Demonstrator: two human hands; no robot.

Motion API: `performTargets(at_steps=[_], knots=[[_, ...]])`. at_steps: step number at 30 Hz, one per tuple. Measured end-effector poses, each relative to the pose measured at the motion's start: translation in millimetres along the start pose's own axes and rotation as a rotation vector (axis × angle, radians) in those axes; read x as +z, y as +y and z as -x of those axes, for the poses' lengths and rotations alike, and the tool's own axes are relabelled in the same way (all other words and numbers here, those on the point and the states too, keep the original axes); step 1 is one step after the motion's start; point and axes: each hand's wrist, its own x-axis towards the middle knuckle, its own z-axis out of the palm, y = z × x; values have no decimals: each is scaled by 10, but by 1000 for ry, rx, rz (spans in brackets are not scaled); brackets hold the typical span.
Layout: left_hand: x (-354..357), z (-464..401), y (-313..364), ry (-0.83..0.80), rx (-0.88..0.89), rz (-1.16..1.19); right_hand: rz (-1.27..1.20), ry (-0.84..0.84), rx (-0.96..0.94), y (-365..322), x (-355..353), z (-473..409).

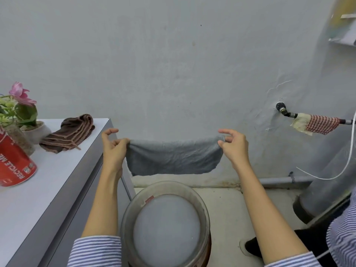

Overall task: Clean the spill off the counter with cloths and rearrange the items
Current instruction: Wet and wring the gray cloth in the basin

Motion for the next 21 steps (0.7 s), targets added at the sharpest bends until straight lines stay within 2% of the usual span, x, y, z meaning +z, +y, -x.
performTargets(at_steps=[5, 7, 11, 13, 17, 21], knots=[[-57, -4, 26, 22, -33, -52, 76, 39, -90, 27, 10, 0], [-80, 17, 52, -79, -37, -114, 15, 9, -58, 38, 5, -29], [-94, 110, 117, -414, -3, -317, -163, -52, 47, 42, 5, -56], [-80, 124, 118, -476, 29, -510, -253, -88, 98, 32, -30, -38], [-23, 146, 93, -392, 98, -837, -279, -179, 132, 72, -72, -27], [-14, 165, 96, -315, 177, -903, -139, -139, 113, 109, -35, -59]])
